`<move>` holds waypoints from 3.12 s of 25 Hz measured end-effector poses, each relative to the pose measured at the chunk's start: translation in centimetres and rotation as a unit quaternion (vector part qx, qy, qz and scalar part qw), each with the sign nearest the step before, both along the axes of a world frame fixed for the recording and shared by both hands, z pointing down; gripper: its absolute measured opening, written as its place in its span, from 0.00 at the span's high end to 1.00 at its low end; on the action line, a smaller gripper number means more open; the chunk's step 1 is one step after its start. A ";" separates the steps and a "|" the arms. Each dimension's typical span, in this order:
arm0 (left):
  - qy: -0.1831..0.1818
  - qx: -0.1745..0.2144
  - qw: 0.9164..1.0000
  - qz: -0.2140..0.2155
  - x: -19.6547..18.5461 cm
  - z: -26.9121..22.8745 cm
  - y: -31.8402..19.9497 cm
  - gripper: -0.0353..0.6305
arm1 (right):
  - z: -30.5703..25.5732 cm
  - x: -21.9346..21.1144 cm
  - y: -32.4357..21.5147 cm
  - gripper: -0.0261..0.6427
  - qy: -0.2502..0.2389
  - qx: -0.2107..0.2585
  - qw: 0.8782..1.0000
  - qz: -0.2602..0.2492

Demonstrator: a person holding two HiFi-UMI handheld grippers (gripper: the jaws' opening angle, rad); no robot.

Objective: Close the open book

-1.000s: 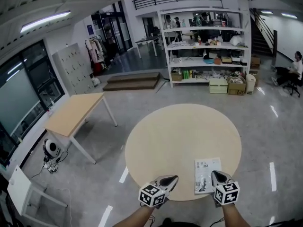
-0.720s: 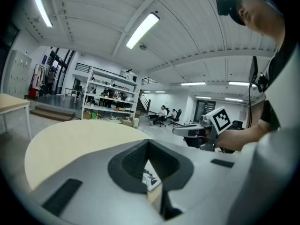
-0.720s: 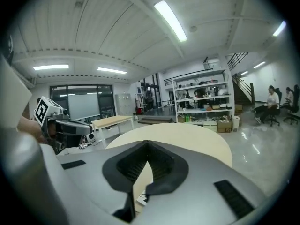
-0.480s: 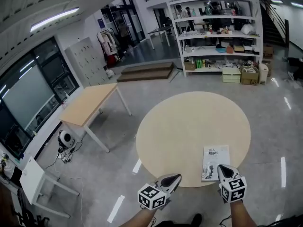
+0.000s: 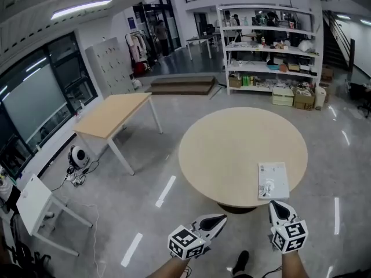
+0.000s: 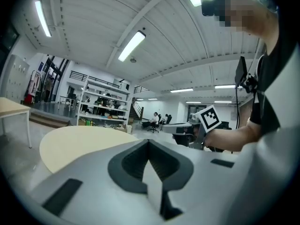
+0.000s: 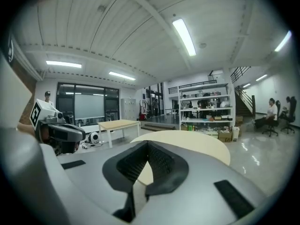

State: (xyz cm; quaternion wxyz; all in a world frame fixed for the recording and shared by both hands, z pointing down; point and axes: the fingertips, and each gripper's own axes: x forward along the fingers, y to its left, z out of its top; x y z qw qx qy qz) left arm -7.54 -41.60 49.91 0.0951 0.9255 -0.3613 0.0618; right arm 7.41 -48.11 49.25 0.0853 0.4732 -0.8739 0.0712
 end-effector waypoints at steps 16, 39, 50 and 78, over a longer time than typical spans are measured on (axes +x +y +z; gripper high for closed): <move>0.076 0.016 0.997 -0.007 -7.1 -3.2 25.9 0.96 | -3.0 -6.3 29.6 0.96 0.047 -0.001 0.999 0.004; 0.014 0.020 1.000 0.005 0.7 -4.4 66.3 0.96 | -2.2 2.5 69.6 0.96 0.003 -0.018 1.000 0.005; -0.012 0.039 0.999 -0.007 -6.0 -4.4 77.3 0.96 | -3.9 -3.9 78.3 0.96 -0.018 0.016 1.000 0.007; 0.008 0.052 0.998 0.020 -7.4 -7.2 97.0 0.96 | -8.6 -4.0 104.1 0.96 -0.011 0.045 0.997 0.056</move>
